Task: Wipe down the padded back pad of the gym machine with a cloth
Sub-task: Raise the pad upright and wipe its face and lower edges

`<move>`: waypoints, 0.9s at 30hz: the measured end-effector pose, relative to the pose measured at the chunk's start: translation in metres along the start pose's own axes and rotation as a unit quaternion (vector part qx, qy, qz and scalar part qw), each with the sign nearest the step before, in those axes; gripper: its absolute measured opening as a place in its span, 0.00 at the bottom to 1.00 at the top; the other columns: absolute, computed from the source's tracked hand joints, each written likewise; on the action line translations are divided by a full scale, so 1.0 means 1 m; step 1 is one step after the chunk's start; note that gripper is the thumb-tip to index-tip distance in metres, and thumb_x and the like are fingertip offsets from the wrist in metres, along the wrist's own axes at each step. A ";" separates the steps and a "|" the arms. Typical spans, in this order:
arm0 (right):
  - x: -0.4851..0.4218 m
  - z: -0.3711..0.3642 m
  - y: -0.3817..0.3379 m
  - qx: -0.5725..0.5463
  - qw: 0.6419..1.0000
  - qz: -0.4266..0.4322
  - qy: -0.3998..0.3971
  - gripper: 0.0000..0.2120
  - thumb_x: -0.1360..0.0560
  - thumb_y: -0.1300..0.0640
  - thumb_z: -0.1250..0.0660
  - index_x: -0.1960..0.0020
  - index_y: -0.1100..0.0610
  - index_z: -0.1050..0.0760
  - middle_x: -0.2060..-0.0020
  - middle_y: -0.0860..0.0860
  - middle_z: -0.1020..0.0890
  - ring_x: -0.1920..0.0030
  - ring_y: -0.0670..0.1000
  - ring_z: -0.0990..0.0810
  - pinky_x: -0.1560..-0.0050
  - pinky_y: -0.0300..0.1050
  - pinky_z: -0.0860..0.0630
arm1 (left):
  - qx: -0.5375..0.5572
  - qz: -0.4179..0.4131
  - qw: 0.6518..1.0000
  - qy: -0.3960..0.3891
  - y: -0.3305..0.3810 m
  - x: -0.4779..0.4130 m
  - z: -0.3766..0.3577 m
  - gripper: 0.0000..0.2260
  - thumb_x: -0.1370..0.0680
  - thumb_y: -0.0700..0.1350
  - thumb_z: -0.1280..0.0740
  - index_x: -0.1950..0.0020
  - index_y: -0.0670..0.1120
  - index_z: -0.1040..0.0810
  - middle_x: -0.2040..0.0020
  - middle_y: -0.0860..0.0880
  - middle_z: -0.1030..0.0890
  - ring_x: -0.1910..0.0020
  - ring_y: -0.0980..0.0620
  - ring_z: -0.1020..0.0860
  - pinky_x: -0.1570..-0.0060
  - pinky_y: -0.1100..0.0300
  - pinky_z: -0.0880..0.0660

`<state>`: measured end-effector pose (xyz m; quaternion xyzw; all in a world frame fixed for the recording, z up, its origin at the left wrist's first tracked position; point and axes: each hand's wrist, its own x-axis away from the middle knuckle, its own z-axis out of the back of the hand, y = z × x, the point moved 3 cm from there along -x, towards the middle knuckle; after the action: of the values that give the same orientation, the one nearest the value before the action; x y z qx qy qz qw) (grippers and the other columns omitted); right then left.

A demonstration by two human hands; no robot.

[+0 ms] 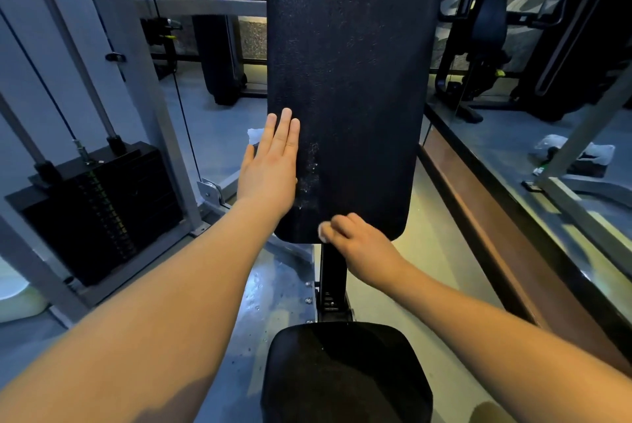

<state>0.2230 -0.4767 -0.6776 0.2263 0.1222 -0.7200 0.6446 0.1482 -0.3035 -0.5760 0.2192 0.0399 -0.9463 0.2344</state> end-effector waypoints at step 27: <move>0.000 0.036 0.040 -0.033 0.960 -0.222 0.165 0.17 0.27 0.72 0.37 0.42 0.58 0.24 0.52 0.52 0.27 0.54 0.53 0.31 0.55 0.47 0.30 | -0.007 -0.004 1.000 0.000 0.002 0.000 0.003 0.45 0.21 0.44 0.30 0.18 0.47 0.62 0.19 0.51 0.67 0.20 0.47 0.63 0.23 0.43 0.43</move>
<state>0.2559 -0.4995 -0.6418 0.2880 0.2977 -0.7932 0.4463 0.1476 -0.3062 -0.5732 0.2173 0.0478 -0.9469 0.2320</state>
